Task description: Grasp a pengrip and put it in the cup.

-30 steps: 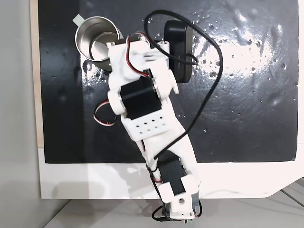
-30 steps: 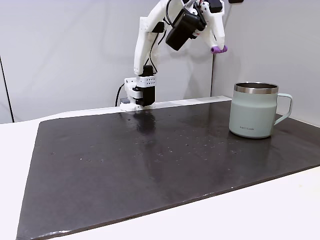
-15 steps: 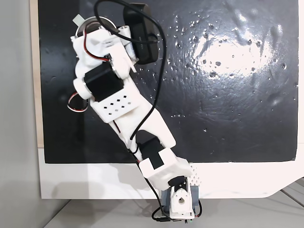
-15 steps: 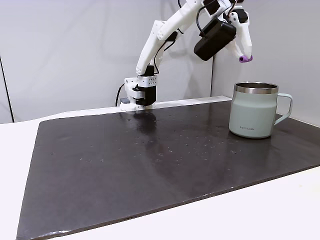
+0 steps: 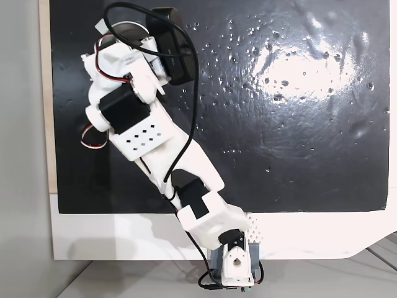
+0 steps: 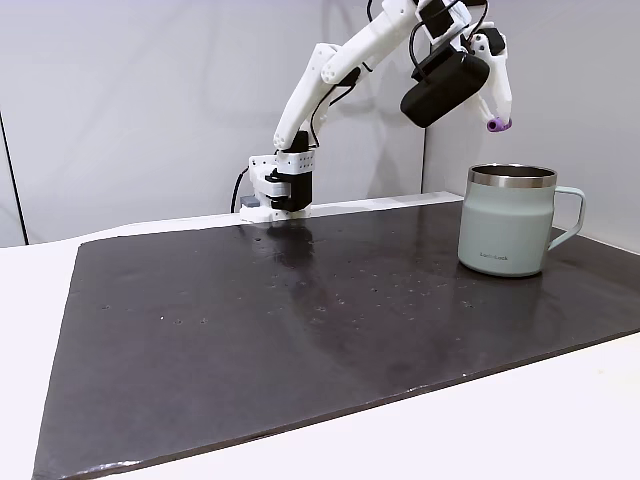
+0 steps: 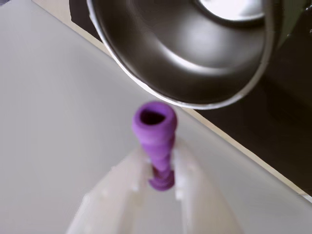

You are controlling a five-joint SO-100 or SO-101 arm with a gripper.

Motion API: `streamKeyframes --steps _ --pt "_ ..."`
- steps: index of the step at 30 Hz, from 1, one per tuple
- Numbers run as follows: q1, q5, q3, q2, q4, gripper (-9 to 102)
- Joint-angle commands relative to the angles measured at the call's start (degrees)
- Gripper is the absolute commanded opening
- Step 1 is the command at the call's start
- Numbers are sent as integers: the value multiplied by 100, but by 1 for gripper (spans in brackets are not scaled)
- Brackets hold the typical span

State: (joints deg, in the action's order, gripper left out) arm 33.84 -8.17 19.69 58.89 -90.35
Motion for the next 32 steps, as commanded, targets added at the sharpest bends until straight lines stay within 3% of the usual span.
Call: streamKeyframes --steps 1,4,8,32 --pt "-167 132 -369 114 167 2" --pt "-167 237 -378 114 176 23" --pt "-176 176 -378 123 132 33" --pt "-308 193 -369 246 70 33"
